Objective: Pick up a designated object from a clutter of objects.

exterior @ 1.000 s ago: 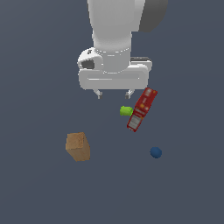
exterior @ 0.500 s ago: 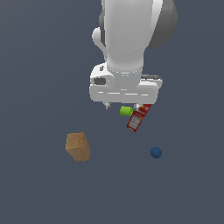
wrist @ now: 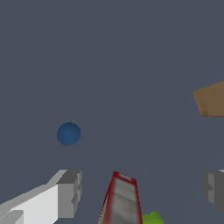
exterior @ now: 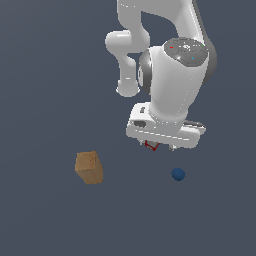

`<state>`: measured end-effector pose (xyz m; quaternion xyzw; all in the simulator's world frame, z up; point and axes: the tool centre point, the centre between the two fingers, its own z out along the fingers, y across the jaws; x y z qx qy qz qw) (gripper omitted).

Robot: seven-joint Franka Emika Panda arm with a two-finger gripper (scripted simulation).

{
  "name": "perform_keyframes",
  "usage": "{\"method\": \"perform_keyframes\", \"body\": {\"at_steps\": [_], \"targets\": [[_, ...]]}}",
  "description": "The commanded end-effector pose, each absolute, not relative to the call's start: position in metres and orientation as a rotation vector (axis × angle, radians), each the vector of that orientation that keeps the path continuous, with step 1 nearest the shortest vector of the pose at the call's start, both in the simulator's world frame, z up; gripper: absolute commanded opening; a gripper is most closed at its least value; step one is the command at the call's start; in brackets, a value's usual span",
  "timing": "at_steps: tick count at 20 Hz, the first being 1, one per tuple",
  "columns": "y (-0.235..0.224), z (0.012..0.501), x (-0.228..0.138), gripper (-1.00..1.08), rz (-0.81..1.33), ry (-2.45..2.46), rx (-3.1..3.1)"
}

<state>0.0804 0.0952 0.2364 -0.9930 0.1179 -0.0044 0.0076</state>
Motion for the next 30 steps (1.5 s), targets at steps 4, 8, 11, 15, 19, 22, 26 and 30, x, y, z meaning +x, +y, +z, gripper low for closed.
{"method": "perform_keyframes", "body": {"at_steps": [4, 8, 11, 15, 19, 22, 26, 30], "targets": [[0.134, 0.191, 0.096, 1.0, -0.009, 0.489, -3.094], [0.163, 0.157, 0.102, 1.0, -0.006, 0.574, -3.083], [0.181, 0.134, 0.104, 1.0, -0.004, 0.628, -3.074], [0.2, 0.11, 0.105, 1.0, -0.002, 0.685, -3.064], [0.214, 0.093, 0.105, 1.0, -0.001, 0.724, -3.056], [0.22, 0.085, 0.104, 1.0, 0.0, 0.742, -3.053], [0.223, 0.081, 0.104, 1.0, 0.0, 0.75, -3.051], [0.222, 0.078, 0.104, 1.0, 0.002, 0.745, -3.052]]}}
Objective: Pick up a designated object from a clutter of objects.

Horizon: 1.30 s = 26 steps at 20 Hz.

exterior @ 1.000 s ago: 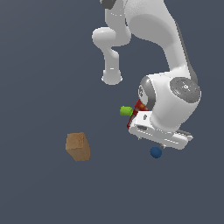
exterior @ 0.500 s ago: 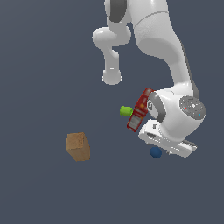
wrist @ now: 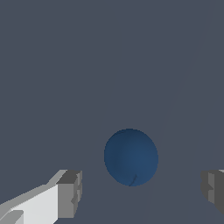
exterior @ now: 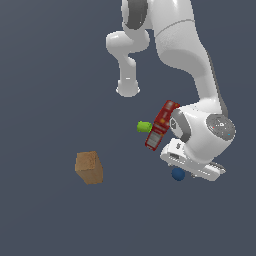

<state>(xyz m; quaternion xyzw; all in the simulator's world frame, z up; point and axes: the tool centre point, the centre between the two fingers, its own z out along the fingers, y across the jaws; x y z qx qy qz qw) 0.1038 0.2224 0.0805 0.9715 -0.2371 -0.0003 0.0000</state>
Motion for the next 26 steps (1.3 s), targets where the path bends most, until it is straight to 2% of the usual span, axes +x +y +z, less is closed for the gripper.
{"method": "perform_keyframes", "body": {"at_steps": [1, 9, 15, 16, 26], "targets": [[0.222, 0.076, 0.104, 1.0, -0.002, -0.745, 3.052], [0.222, 0.037, 0.103, 1.0, 0.0, -0.749, 3.051], [0.223, 0.031, 0.104, 1.0, 0.0, -0.75, 3.051], [0.223, 0.031, 0.104, -1.0, 0.0, -0.75, 3.051], [0.223, 0.031, 0.104, -1.0, -0.001, -0.75, 3.051]]}}
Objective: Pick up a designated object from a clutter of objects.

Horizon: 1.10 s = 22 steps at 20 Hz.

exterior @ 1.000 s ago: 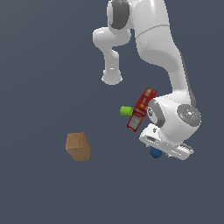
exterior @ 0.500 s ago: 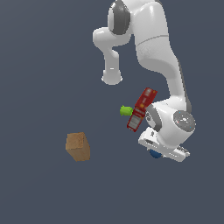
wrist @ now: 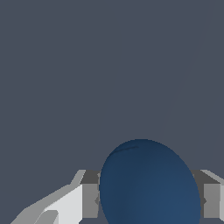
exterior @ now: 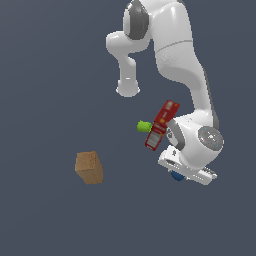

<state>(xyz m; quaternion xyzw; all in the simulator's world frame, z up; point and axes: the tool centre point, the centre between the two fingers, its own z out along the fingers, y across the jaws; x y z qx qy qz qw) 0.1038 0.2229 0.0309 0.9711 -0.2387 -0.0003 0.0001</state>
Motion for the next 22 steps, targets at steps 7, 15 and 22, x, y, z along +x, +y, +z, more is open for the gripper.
{"method": "perform_keyframes", "body": {"at_steps": [7, 15, 22], "targets": [[0.218, 0.041, 0.101, -1.0, -0.001, -0.75, 3.051], [0.202, 0.079, 0.089, -1.0, -0.001, -0.75, 3.051], [0.177, 0.137, 0.072, -1.0, -0.001, -0.75, 3.051]]}}
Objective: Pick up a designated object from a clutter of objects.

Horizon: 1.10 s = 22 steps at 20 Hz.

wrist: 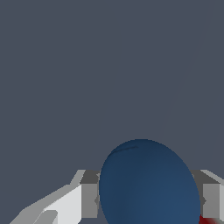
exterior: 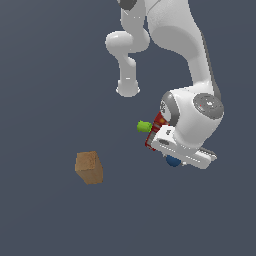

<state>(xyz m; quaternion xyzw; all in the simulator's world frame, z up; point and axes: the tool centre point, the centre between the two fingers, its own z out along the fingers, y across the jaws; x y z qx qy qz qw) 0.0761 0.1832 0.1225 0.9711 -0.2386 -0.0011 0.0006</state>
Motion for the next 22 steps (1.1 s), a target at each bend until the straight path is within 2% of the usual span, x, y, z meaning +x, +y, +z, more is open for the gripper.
{"method": "perform_keyframes", "body": {"at_steps": [1, 22], "targets": [[0.173, 0.146, 0.07, -1.0, -0.001, -0.75, 3.051], [0.088, 0.352, 0.015, -1.0, -0.001, -0.75, 3.052]]}}
